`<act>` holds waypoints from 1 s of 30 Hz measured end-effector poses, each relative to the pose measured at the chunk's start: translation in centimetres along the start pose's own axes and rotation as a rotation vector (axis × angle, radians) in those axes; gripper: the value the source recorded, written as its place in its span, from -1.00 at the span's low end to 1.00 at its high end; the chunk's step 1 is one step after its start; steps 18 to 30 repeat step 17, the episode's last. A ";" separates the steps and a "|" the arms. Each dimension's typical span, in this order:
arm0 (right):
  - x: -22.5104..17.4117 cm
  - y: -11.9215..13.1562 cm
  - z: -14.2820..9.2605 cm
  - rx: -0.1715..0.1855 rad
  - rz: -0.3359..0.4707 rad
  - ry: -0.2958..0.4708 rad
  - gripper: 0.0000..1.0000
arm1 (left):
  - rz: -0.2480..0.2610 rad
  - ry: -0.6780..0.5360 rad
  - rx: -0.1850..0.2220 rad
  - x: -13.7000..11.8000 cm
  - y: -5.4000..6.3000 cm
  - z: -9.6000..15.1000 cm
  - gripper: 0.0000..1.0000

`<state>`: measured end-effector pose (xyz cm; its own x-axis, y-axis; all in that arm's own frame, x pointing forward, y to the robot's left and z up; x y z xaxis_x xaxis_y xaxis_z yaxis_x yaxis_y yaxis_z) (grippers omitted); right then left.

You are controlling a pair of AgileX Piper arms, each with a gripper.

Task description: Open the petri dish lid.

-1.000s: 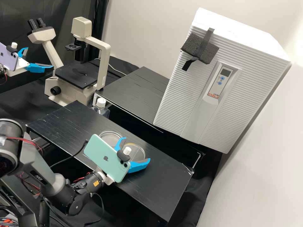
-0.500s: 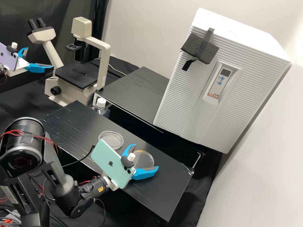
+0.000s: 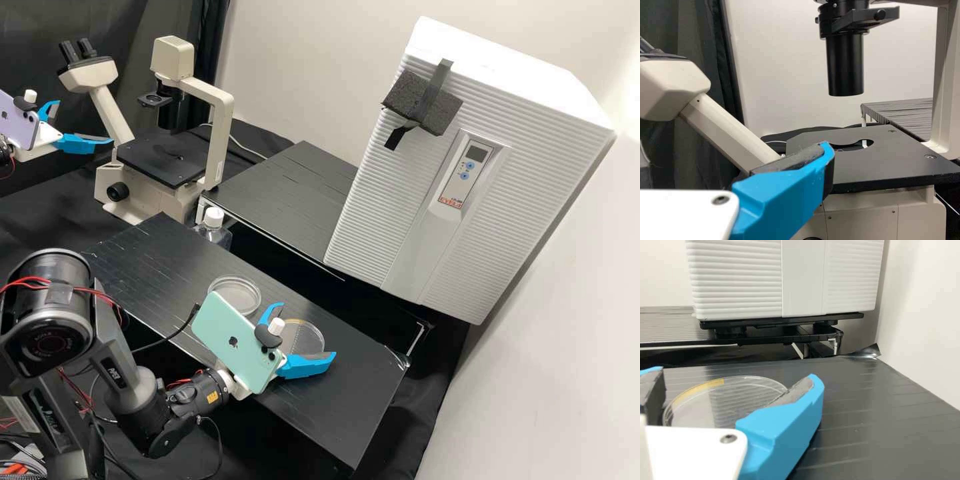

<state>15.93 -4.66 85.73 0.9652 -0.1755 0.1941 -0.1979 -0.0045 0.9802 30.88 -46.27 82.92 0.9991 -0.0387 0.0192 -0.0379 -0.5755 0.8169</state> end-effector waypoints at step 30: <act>-1.1 1.2 -1.2 0.125 0.028 0.059 1.00 | 0.000 0.000 0.000 0.0 0.0 0.0 1.00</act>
